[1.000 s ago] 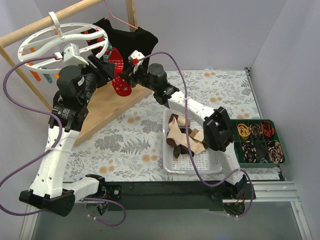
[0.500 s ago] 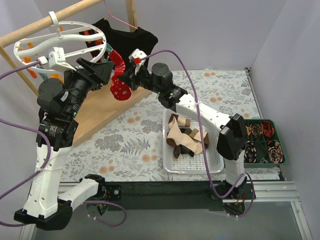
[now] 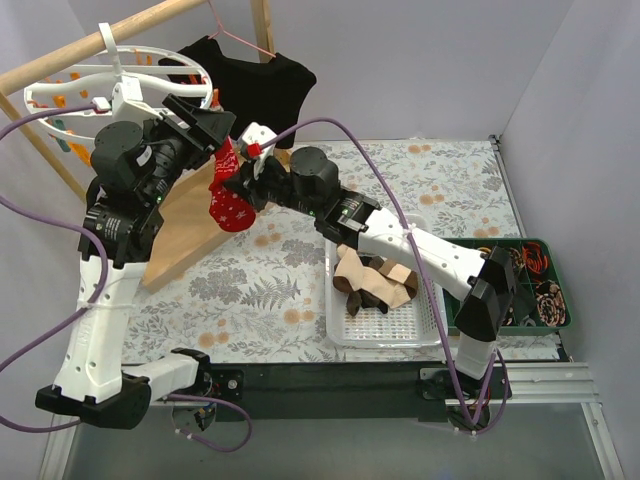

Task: Remove the socks clipped to the hanger

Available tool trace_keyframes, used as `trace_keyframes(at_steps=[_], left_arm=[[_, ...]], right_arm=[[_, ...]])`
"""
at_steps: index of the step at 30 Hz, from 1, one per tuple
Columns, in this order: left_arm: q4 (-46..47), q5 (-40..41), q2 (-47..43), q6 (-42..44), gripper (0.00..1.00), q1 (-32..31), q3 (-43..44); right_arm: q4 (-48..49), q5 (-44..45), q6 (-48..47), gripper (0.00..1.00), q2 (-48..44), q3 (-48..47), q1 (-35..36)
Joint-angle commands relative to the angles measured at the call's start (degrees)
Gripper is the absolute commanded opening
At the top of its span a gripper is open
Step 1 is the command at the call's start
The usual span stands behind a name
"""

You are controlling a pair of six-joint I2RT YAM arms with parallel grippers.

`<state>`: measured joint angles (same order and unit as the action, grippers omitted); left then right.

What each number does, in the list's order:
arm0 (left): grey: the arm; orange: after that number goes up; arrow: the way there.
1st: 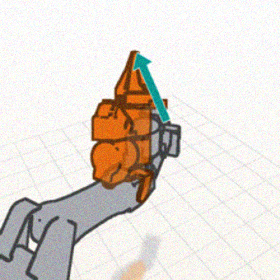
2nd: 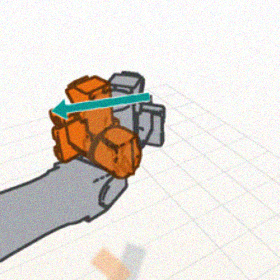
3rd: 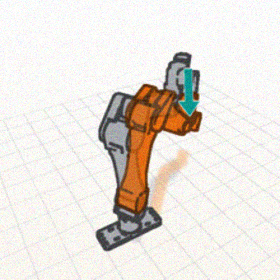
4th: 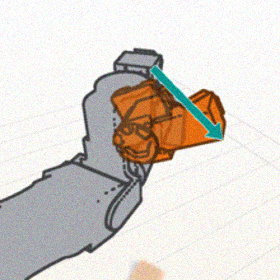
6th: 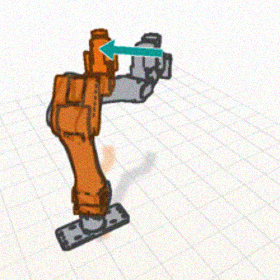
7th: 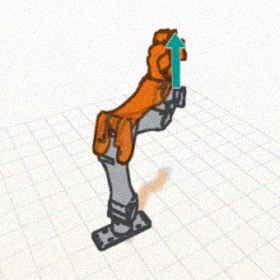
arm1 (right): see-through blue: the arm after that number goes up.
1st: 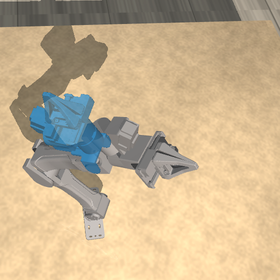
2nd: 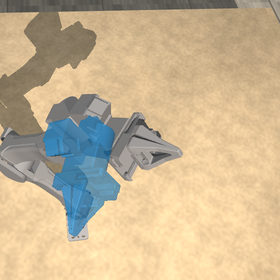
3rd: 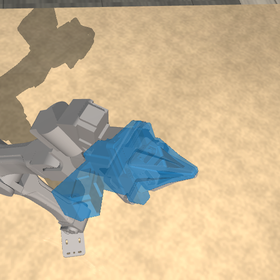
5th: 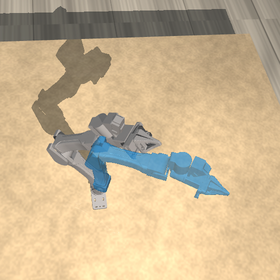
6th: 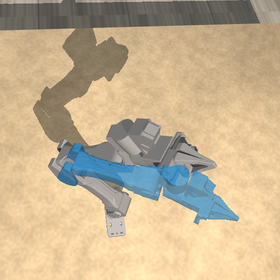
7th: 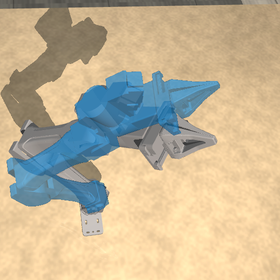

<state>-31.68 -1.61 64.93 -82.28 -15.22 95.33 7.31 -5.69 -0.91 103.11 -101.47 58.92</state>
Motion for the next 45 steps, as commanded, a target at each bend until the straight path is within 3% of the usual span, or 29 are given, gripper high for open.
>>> trace_keyframes(at_steps=[1,20,29,45], left_arm=[[-3.91,0.90,0.11,-0.43,0.56,-0.07,3.98],[-15.07,17.51,6.96,-2.27,0.54,-0.16,6.09],[-11.04,19.89,8.55,-1.40,0.53,-0.16,5.75],[-7.26,27.62,11.71,2.74,0.53,-0.07,5.31]], right_arm=[[-3.70,5.24,-2.25,0.01,-2.56,-2.59,1.64],[-9.77,17.99,-13.59,0.01,-4.58,-3.56,6.21],[-9.86,23.71,-19.13,0.01,-4.32,-3.21,8.93],[-9.68,24.85,-20.18,0.01,-5.20,-2.15,9.90]])
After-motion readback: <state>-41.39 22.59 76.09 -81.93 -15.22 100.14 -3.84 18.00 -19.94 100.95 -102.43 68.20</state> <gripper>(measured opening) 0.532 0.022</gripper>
